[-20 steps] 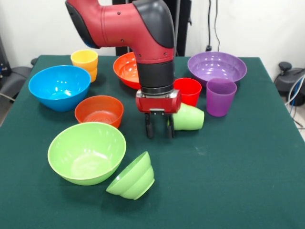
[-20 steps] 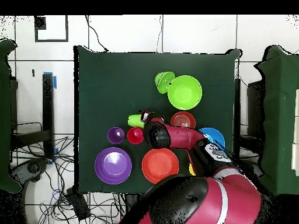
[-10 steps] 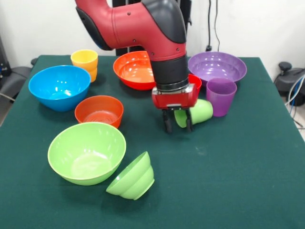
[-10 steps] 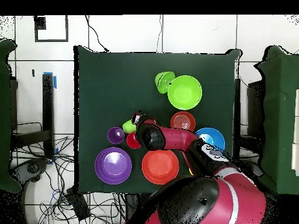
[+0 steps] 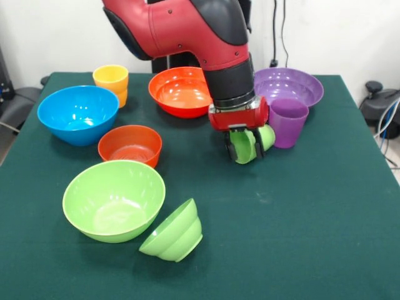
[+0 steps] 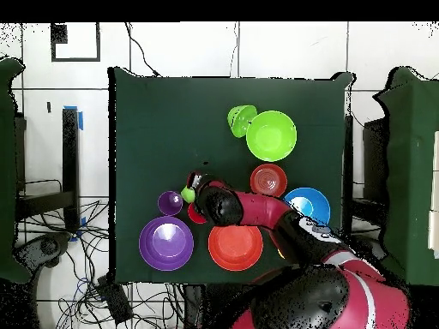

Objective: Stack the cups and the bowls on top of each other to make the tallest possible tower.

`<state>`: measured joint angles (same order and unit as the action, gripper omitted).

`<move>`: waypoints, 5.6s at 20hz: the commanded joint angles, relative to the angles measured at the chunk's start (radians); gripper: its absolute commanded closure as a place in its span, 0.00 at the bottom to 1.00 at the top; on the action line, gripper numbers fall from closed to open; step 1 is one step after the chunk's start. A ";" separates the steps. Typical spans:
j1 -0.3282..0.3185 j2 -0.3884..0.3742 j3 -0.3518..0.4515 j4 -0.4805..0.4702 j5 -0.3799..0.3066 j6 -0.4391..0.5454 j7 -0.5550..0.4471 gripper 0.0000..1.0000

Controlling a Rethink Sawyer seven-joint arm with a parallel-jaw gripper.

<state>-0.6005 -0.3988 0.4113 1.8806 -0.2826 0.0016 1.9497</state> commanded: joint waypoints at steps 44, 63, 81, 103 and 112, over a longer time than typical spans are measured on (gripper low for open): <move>0.323 -0.298 -0.362 0.016 0.018 0.249 0.124 1.00; 0.538 -0.283 -0.565 -0.128 0.022 0.295 0.176 1.00; 0.929 0.198 -1.001 -0.399 0.364 0.065 0.409 1.00; 0.951 0.254 -0.972 -0.376 0.486 -0.203 0.436 1.00; 0.966 0.262 -0.981 -0.362 0.570 -0.296 0.415 1.00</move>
<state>0.3734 -0.1645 -0.6395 1.5499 0.2075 -0.2502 2.1987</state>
